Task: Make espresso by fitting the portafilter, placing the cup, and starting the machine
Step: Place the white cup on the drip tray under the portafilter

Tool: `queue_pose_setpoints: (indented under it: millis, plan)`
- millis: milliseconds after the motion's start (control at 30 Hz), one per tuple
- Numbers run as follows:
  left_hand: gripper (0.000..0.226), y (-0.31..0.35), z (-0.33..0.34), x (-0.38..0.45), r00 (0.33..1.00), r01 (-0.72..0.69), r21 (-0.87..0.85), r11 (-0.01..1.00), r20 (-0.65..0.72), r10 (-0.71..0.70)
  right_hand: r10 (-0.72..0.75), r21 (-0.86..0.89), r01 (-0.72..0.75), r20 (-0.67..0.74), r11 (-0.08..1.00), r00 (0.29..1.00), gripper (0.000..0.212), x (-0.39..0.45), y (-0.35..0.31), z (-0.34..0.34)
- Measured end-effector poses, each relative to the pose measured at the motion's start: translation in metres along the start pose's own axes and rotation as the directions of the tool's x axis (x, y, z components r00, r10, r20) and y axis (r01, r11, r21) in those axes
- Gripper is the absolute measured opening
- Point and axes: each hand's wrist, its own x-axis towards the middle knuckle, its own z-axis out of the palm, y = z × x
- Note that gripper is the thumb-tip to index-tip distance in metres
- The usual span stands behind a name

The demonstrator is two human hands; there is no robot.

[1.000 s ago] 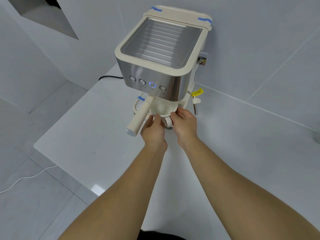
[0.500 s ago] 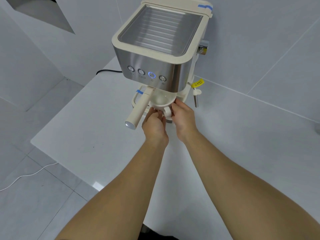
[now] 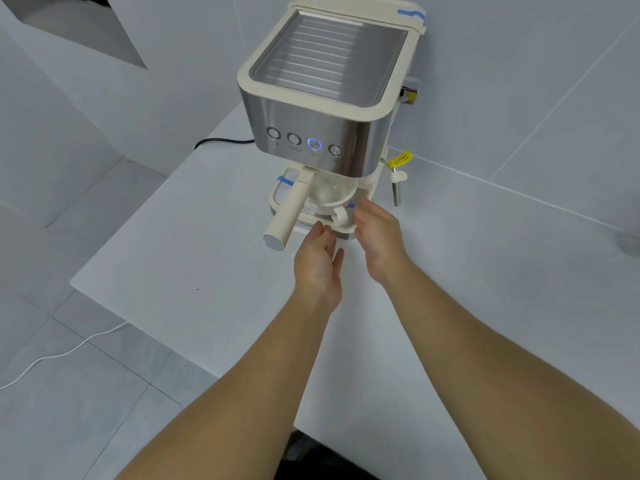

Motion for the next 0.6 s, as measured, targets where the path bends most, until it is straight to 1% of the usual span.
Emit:
queue_pose_setpoints:
  millis: [100,133,200,267,300,367,467,567,600]
  plan:
    - [0.02,0.001,-0.01,-0.011,0.998,0.051,-0.001,0.999,0.049,-0.051,-0.013,0.0,0.013,-0.013,1.0,1.0,0.011,-0.01,-0.002,-0.004]
    - [0.019,0.003,-0.013,-0.015,0.996,0.071,-0.001,0.997,0.057,-0.071,-0.008,0.001,0.008,-0.023,1.0,1.0,0.011,-0.015,-0.003,-0.004]
    - [0.018,0.007,-0.019,-0.024,0.992,0.104,-0.01,0.994,0.075,-0.103,0.01,0.011,-0.009,-0.05,1.0,0.999,0.017,-0.025,-0.006,-0.004]
    - [0.024,0.011,-0.024,-0.034,0.986,0.132,-0.01,0.991,0.103,-0.131,0.016,0.034,-0.014,-0.073,0.999,0.997,0.026,-0.033,-0.007,-0.006]
    - [0.028,0.015,-0.026,-0.04,0.982,0.146,-0.006,0.989,0.118,-0.145,0.015,0.05,-0.011,-0.085,0.999,0.996,0.027,-0.037,-0.009,-0.007]
    - [0.029,0.025,-0.03,-0.051,0.974,0.158,0.026,0.987,0.16,-0.16,-0.002,0.071,0.009,-0.1,0.997,0.995,0.023,-0.051,-0.016,-0.008]
    - [0.024,0.046,-0.034,-0.066,0.959,0.12,0.091,0.989,0.246,-0.139,-0.067,0.022,0.07,-0.102,0.997,0.992,0.016,-0.074,-0.032,-0.006]
    - [0.024,0.077,-0.036,-0.079,0.927,-0.005,0.185,0.983,0.369,-0.065,-0.206,-0.077,0.199,-0.093,0.977,0.974,0.032,-0.093,-0.052,-0.003]
    - [0.024,0.088,-0.036,-0.082,0.911,-0.068,0.224,0.972,0.412,-0.031,-0.252,-0.117,0.242,-0.079,0.963,0.965,0.032,-0.097,-0.058,-0.002]
